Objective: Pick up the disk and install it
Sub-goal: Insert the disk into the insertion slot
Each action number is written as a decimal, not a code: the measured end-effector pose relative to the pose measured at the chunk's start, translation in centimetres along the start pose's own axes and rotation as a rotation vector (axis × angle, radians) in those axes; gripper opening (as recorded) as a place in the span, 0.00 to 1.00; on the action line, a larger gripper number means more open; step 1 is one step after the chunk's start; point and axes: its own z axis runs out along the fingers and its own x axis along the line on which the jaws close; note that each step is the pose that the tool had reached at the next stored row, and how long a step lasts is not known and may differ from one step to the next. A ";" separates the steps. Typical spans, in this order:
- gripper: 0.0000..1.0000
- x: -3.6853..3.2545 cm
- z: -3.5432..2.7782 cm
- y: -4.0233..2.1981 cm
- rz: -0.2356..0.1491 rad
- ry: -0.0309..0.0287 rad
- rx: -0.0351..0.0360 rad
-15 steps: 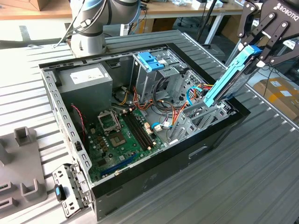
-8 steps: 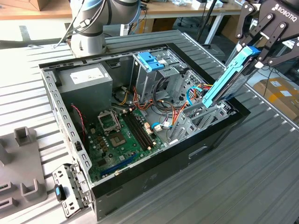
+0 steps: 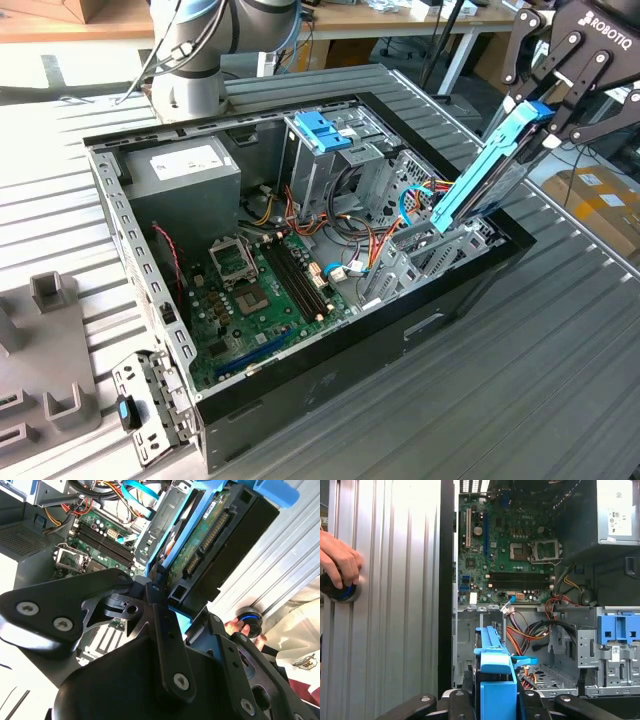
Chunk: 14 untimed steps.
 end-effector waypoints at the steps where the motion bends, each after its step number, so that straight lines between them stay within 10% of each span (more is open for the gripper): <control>1: 0.37 0.00 0.04 0.03 0.000 0.0000 0.0000; 14: 0.37 0.03 0.52 0.37 0.000 0.0001 0.0000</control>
